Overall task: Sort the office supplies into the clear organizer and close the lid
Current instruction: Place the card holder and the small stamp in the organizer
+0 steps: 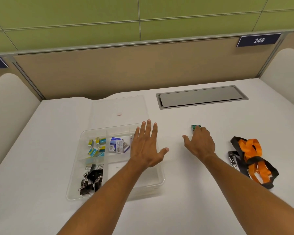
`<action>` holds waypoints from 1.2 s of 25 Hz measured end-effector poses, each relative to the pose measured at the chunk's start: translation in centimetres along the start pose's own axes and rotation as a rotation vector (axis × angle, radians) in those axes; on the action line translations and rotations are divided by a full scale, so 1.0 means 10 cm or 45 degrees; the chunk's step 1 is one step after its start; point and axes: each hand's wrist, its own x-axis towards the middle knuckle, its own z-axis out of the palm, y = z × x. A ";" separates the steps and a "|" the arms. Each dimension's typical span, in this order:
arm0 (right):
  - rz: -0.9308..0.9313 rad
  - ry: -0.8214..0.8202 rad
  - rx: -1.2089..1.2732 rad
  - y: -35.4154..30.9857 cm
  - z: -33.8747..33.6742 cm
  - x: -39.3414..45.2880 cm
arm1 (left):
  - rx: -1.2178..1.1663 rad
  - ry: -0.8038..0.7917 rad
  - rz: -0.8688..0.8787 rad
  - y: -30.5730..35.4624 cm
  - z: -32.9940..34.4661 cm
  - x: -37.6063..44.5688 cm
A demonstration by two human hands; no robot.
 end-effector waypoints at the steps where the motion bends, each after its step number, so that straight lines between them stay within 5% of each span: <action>1: 0.011 -0.002 0.005 0.03 0.02 0.07 | 0.011 0.002 -0.012 0.03 0.02 0.02; 15: 0.108 -0.037 0.155 0.13 0.07 0.45 | 0.060 0.004 -0.116 0.14 0.04 0.17; 30: -0.024 0.041 0.257 -0.66 -0.24 -0.36 | -0.056 0.074 -0.094 -0.36 -0.37 -0.44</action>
